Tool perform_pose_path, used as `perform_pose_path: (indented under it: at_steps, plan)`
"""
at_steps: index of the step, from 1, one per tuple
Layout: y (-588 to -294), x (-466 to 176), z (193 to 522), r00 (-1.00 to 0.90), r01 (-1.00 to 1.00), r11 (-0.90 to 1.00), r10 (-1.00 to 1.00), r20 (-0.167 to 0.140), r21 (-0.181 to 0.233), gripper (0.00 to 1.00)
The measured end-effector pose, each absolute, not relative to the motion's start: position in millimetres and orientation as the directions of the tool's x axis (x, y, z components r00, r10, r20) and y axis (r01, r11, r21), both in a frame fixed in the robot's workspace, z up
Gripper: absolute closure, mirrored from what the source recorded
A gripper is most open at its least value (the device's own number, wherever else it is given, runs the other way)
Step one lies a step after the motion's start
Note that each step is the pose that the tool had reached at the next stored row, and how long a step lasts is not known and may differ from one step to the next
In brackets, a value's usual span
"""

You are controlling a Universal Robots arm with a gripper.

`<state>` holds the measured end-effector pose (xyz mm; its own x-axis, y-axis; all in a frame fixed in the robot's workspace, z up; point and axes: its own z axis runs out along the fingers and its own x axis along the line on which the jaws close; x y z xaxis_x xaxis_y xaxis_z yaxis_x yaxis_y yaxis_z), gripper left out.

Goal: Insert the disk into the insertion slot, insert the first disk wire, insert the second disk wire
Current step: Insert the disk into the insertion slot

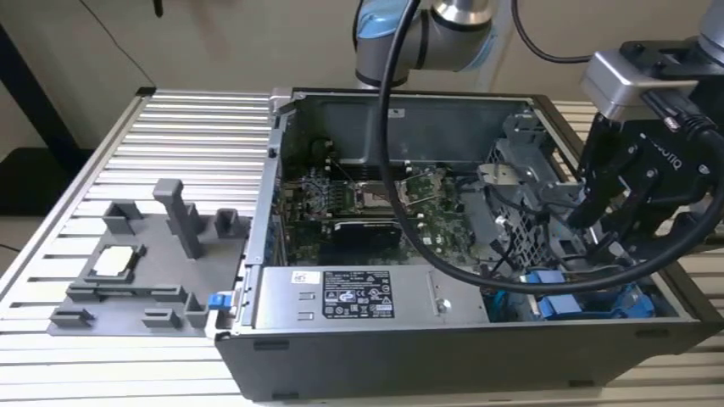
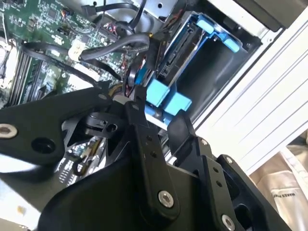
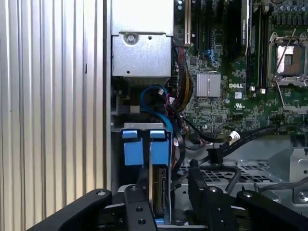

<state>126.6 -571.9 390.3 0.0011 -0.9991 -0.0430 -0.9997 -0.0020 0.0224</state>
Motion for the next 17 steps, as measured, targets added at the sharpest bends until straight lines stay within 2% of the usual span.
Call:
perform_pose_path:
  at_steps: [5,7,17]
  plan:
    - [-570,126,398,0.001,-1.000,-0.002,-1.000,-0.026,0.022,0.53]
    - [-567,123,398,0.002,-1.000,-0.002,-1.000,-0.020,0.010,0.53]
    - [-553,113,398,0.005,-0.987,-0.002,-1.000,-0.019,-0.159,0.53]
